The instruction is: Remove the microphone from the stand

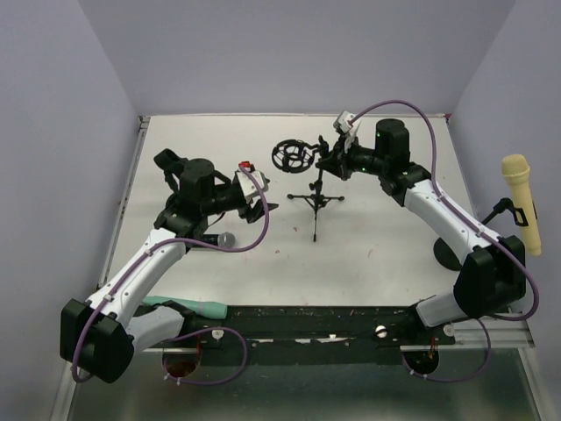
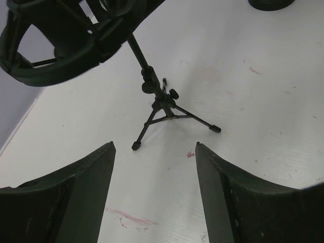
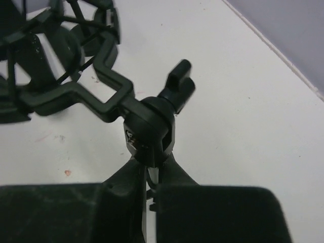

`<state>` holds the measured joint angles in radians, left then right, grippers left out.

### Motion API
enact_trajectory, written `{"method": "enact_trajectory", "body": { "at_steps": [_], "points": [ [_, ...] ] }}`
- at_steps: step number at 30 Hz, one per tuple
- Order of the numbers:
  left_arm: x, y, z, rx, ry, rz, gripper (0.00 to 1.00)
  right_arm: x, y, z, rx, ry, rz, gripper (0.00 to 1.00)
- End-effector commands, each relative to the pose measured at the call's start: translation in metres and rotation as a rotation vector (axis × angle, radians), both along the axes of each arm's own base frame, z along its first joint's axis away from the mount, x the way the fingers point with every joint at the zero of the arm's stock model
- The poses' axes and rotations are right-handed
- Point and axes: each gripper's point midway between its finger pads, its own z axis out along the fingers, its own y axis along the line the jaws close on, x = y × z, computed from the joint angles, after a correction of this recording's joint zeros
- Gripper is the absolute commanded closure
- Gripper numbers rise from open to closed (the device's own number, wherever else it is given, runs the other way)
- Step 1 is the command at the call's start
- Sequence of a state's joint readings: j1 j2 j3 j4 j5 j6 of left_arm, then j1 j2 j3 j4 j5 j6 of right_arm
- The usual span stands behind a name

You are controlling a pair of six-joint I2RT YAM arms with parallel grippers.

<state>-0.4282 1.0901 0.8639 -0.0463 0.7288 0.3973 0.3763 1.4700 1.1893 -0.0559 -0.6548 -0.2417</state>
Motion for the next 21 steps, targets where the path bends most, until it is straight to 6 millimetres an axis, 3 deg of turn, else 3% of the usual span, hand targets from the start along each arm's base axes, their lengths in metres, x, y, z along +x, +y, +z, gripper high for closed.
{"method": "enact_trajectory", "body": {
  "at_steps": [1, 5, 8, 12, 15, 16, 18, 21],
  "points": [
    [-0.001, -0.008, 0.017, -0.063, -0.091, -0.038, 0.28, -0.012, 0.005, 0.012, 0.071, 0.042, 0.017, 0.99],
    [0.006, -0.013, 0.014, -0.054, -0.188, -0.013, 0.27, 0.003, -0.006, 0.006, 0.117, 0.115, -0.156, 0.99],
    [0.010, -0.016, 0.006, -0.032, -0.185, -0.012, 0.27, 0.002, -0.005, 0.003, 0.157, 0.177, -0.203, 0.99],
    [0.015, -0.015, 0.004, -0.027, -0.184, 0.007, 0.28, -0.011, 0.005, 0.000, 0.161, 0.232, -0.205, 0.99],
    [0.015, -0.015, 0.004, -0.023, -0.189, 0.006, 0.28, -0.029, 0.015, -0.016, 0.102, 0.244, -0.137, 0.99],
    [0.016, -0.014, 0.004, -0.020, -0.193, 0.012, 0.28, -0.030, 0.015, -0.018, 0.098, 0.245, -0.137, 0.95],
    [0.017, -0.013, 0.004, -0.015, -0.202, 0.024, 0.28, -0.028, 0.014, -0.019, 0.077, 0.222, -0.126, 0.70],
    [0.016, -0.009, 0.003, -0.003, -0.193, 0.035, 0.28, -0.029, 0.018, -0.011, 0.048, 0.179, -0.067, 0.43]
  ]
}}
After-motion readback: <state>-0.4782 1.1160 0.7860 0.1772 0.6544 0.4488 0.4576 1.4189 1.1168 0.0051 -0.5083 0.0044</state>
